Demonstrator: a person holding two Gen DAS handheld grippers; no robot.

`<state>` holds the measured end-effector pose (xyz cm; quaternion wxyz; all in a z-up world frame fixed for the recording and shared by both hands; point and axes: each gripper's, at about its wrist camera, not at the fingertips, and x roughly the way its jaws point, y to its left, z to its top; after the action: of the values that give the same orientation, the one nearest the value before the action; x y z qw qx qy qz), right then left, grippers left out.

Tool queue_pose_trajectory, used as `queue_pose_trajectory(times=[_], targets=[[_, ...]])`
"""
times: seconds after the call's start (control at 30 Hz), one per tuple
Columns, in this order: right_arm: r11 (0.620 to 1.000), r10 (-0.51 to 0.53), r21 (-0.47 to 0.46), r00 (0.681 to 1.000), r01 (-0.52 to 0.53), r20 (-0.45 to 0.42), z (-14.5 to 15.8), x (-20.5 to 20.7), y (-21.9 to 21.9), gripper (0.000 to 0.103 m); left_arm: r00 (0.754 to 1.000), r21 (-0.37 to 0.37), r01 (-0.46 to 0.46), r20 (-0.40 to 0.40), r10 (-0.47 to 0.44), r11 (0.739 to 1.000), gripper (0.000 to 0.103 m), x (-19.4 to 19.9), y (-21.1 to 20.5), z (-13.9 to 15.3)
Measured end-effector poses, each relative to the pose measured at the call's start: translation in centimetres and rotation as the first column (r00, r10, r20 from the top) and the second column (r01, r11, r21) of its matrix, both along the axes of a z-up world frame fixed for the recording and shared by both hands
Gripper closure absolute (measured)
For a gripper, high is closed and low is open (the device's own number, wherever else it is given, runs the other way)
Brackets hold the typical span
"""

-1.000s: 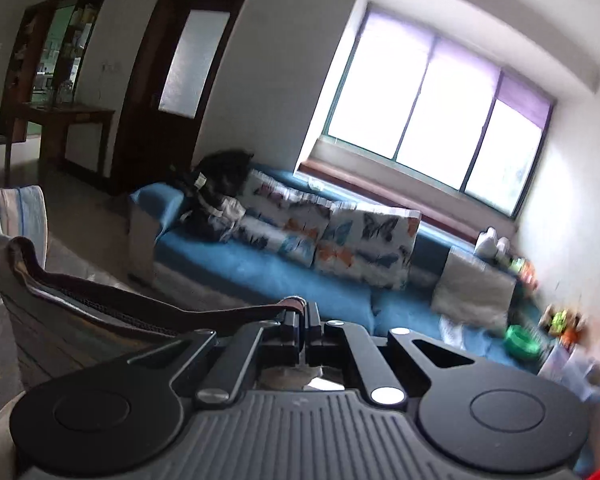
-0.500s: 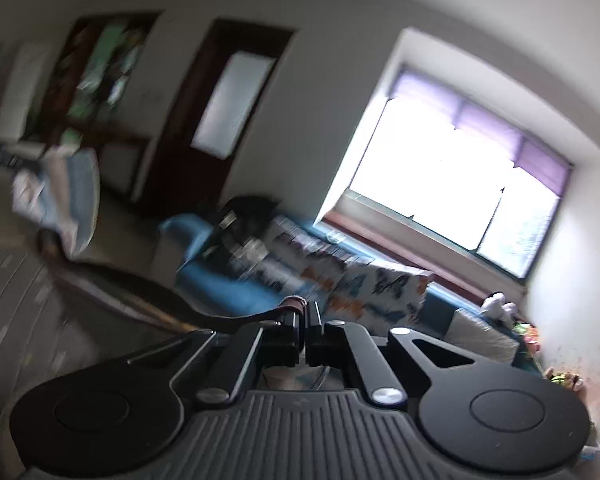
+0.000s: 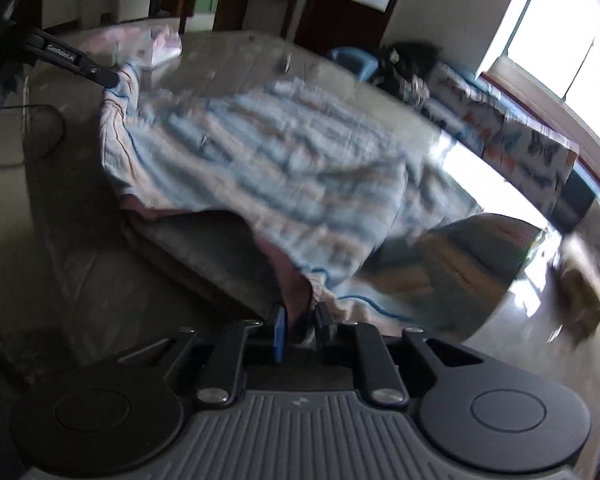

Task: Fold clothes
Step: 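Lay the towel flat on the mattress and open both tools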

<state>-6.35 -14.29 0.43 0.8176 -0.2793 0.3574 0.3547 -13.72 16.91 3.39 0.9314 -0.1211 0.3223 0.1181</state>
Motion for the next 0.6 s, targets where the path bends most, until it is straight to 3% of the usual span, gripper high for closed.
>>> queue_pose_trajectory(times=[0.03, 0.07, 0.1, 0.17, 0.23, 0.3, 0.37, 0.6], targets=[[1.0, -0.011, 0.001, 1.0, 0.011, -0.019, -0.2, 0.0, -0.5, 0.089, 1.0, 0.014, -0.013, 0.002, 0.013, 1.0, 0.093, -0.2, 0.2, 0.3], [1.0, -0.023, 0.001, 0.999, 0.023, -0.028, -0.1, 0.2, -1.0, 0.089, 1.0, 0.021, -0.025, 0.007, 0.025, 0.999, 0.085, -0.4, 0.5, 0.6], [0.999, -0.035, 0.001, 0.999, 0.035, -0.037, -0.1, 0.4, -1.5, 0.089, 0.999, 0.029, -0.034, 0.013, 0.034, 0.999, 0.069, -0.5, 0.6, 1.1], [0.996, -0.083, 0.018, 0.996, 0.083, -0.028, 0.6, 1.5, -2.6, 0.089, 0.998, 0.052, -0.047, 0.031, 0.045, 0.998, 0.049, -0.7, 0.7, 2.1], [0.99, -0.138, 0.041, 0.99, 0.138, -0.011, 1.3, 2.8, -3.6, 0.089, 0.998, 0.069, -0.042, 0.058, 0.038, 0.997, 0.043, -0.6, 0.4, 2.9], [0.978, -0.199, 0.064, 0.98, 0.198, 0.005, 1.9, 4.4, -4.7, 0.086, 0.996, 0.078, -0.031, 0.082, 0.025, 0.996, 0.028, -0.3, 0.0, 3.6], [0.96, -0.27, 0.084, 0.963, 0.268, 0.018, 2.0, 6.7, -6.0, 0.083, 0.996, 0.082, -0.013, 0.09, 0.005, 0.997, 0.019, 0.6, -0.8, 3.6], [0.887, -0.438, 0.154, 0.899, 0.435, -0.017, 0.8, 12.8, -9.1, 0.082, 0.994, 0.068, 0.069, 0.078, -0.074, 0.995, 0.005, 4.6, -3.9, 2.1]])
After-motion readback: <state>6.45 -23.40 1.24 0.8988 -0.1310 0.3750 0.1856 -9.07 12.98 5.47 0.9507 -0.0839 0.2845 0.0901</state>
